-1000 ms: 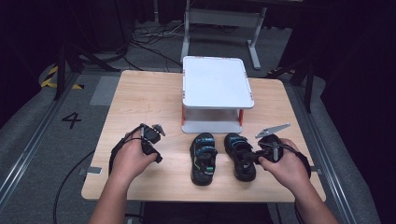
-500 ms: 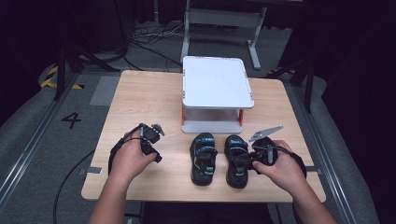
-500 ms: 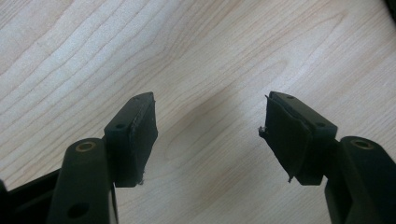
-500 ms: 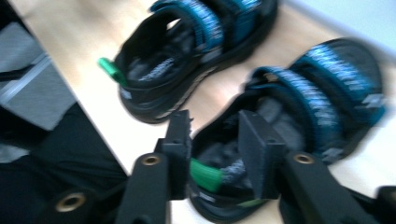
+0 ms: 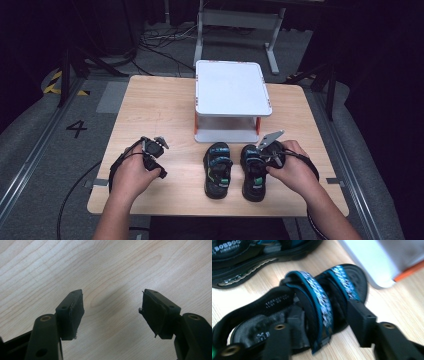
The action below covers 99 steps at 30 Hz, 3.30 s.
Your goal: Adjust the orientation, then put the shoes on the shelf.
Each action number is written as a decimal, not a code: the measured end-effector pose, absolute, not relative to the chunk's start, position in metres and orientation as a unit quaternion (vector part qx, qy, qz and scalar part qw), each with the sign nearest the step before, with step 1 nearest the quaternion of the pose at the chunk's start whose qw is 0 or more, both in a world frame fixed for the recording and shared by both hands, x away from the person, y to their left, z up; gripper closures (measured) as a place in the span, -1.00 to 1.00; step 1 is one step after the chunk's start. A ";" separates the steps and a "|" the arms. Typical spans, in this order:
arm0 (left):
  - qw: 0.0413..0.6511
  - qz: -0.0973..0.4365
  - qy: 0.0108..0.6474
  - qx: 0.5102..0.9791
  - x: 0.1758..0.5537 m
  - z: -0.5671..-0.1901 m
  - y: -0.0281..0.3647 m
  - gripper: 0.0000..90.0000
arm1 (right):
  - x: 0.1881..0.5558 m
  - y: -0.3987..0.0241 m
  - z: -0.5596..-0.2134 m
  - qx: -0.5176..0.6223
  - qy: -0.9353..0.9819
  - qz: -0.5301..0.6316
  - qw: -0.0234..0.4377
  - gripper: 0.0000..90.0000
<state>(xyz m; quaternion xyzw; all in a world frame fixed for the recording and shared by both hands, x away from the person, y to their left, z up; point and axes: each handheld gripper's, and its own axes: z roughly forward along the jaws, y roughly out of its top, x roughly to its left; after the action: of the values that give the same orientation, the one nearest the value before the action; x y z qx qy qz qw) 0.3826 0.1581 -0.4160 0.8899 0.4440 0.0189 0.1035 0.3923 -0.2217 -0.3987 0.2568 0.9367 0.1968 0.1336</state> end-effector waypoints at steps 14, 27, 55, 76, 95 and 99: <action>0.116 0.019 0.436 0.892 0.391 -0.412 0.155 -0.23 | 0.400 -0.184 -0.391 0.186 0.945 0.244 0.110 0.58; 0.125 0.019 0.427 0.896 0.403 -0.405 0.150 -0.24 | 0.407 -0.184 -0.395 0.230 0.942 0.233 0.069 0.12; 0.130 0.021 0.418 0.899 0.407 -0.398 0.144 -0.25 | 0.359 -0.146 -0.379 0.427 0.879 0.204 0.054 -0.23; 0.127 0.017 0.418 0.899 0.404 -0.402 0.144 -0.25 | 0.372 -0.130 -0.403 0.438 0.887 0.140 0.041 0.61; 0.132 0.028 0.425 0.895 0.396 -0.398 0.153 -0.24 | 0.390 -0.150 -0.374 0.485 0.848 0.204 0.066 0.84; 0.131 0.026 0.432 0.892 0.393 -0.399 0.159 -0.24 | 0.409 -0.154 -0.361 0.501 0.830 0.232 0.077 0.84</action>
<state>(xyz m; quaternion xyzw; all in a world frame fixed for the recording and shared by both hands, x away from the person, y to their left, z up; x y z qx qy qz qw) 0.3926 0.1592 -0.3988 0.8919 0.4321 0.0260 0.1308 0.4094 -0.1538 -0.3611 0.5010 0.8302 0.2323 0.0769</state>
